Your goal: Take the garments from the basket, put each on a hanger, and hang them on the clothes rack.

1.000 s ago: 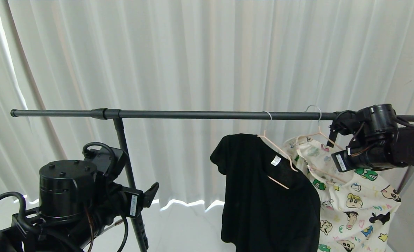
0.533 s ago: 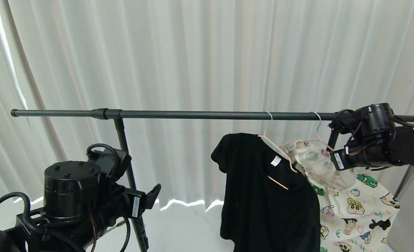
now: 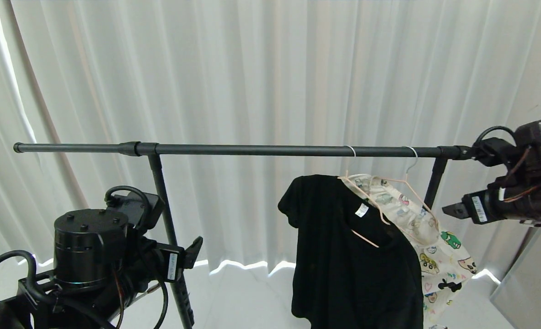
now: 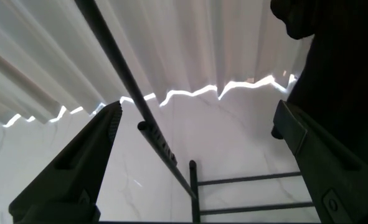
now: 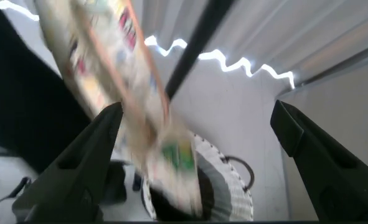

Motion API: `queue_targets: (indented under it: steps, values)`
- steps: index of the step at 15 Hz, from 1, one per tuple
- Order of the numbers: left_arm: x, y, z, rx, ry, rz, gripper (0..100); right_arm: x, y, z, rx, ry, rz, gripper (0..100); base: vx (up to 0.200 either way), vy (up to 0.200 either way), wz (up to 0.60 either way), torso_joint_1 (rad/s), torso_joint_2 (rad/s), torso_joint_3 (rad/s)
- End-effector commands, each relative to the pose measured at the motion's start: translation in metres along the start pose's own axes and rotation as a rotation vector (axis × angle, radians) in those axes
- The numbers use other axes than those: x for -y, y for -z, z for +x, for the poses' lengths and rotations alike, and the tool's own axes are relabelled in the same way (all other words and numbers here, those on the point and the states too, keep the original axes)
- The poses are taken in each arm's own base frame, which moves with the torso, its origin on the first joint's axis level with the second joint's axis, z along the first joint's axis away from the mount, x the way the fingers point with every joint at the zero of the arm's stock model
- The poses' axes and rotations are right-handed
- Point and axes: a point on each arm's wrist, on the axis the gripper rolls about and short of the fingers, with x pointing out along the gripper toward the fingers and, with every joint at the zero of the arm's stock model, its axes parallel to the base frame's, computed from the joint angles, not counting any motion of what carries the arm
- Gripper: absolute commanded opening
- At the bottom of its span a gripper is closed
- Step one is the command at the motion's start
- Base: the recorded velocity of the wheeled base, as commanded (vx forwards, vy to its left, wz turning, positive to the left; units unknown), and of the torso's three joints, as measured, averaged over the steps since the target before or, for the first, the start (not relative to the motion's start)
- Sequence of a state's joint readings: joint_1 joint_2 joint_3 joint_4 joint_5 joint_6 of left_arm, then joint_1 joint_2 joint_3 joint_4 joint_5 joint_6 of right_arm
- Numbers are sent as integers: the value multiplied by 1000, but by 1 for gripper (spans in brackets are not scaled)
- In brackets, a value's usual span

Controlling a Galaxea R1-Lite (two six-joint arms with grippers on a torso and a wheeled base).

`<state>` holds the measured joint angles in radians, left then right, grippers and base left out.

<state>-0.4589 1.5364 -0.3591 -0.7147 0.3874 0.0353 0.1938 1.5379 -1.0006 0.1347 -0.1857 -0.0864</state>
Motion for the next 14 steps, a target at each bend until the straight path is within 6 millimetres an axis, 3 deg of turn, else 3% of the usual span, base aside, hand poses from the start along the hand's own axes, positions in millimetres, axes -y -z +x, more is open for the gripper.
queue_targets:
  steps: [1, 4, 14]
  values:
    - [0, -1, 0, 5, -9, -1, 100, 17, 5, -63, 76, 35, 11, 100, 0, 0, 0, 0, 0, 0]
    - [-1, -2, -2, 8, -27, -3, 100, 27, 14, -82, 93, 89, -61, 100, -133, 0, 0, 3, 3, 5]
    - [-1, -1, 0, 1, -30, -1, 100, 34, 8, -75, 138, 134, -64, 100, -200, 0, 0, 3, 1, 5]
